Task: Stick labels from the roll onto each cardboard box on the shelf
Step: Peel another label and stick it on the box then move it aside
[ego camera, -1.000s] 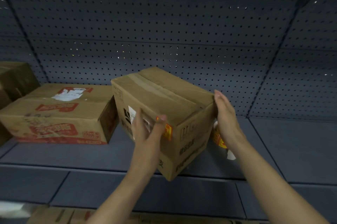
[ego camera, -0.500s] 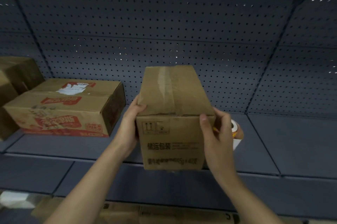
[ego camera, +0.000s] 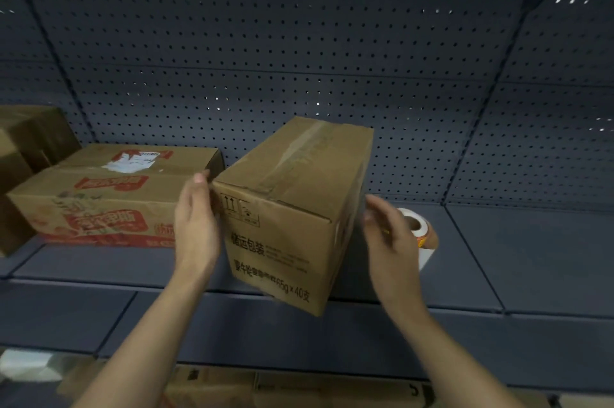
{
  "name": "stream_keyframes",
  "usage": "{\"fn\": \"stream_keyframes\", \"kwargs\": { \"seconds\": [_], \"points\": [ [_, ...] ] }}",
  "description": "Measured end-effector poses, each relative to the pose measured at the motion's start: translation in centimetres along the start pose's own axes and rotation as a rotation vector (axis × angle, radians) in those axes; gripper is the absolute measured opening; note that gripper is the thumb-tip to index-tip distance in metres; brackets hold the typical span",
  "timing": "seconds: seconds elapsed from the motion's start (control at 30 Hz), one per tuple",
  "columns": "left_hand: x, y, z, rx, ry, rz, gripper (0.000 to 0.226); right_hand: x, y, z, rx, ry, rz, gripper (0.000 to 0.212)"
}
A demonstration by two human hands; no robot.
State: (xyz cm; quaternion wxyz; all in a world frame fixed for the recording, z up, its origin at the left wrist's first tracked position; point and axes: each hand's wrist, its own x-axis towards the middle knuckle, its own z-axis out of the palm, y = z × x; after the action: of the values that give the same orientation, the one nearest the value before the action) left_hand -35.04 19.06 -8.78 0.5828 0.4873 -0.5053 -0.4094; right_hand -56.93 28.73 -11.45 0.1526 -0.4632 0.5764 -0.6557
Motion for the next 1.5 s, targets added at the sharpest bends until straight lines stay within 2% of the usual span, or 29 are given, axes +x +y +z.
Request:
{"fn": "stream_keyframes", "kwargs": {
  "seconds": [0.1,0.2,0.33,0.5,0.6,0.73,0.97,1.1,1.2,1.3,1.5],
  "points": [
    [-3.6,0.0,0.3,0.079,0.004,0.088,0.051,3.7,0.6,-0.9,-0.033,0.020,0.112,0.034],
    [-7.1,0.8,1.6,0.121,-0.057,0.113,0.059,7.8,1.3,-1.0,-0.068,-0.016,0.204,0.049],
    [-8.8,1.4,3.4,0.024,-0.167,0.027,0.080,12.5,1.6,-0.4,-0.083,-0.066,0.214,0.058],
    [-9.1,1.8,4.5,-0.016,-0.167,-0.008,0.095,16.0,1.8,1.0,0.007,-0.211,0.291,0.074],
    [-8.9,1.7,4.6,-0.011,-0.179,-0.026,0.097,16.7,2.2,1.6,0.035,-0.250,0.318,0.072],
    [-8.0,1.3,3.8,0.009,-0.187,-0.020,0.114,15.5,2.6,0.9,0.008,-0.220,0.286,0.071],
    [-2.6,0.0,1.0,-0.123,-0.311,0.021,0.091,11.2,1.6,-1.3,-0.119,-0.042,0.295,0.079],
    [2.0,-0.4,0.0,-0.013,-0.401,-0.087,0.063,9.2,0.7,-2.2,-0.203,0.052,0.248,0.076],
    [4.8,-0.2,0.3,-0.005,-0.406,-0.161,0.031,8.1,0.4,-2.2,-0.244,0.048,0.190,0.071],
    [6.1,0.7,1.4,0.014,-0.327,-0.188,0.035,7.5,0.4,-2.0,-0.298,0.044,0.120,0.066],
    [8.4,0.9,2.6,-0.086,-0.220,-0.273,0.028,6.8,0.7,-1.7,-0.379,0.040,0.043,0.061]
  ]
}}
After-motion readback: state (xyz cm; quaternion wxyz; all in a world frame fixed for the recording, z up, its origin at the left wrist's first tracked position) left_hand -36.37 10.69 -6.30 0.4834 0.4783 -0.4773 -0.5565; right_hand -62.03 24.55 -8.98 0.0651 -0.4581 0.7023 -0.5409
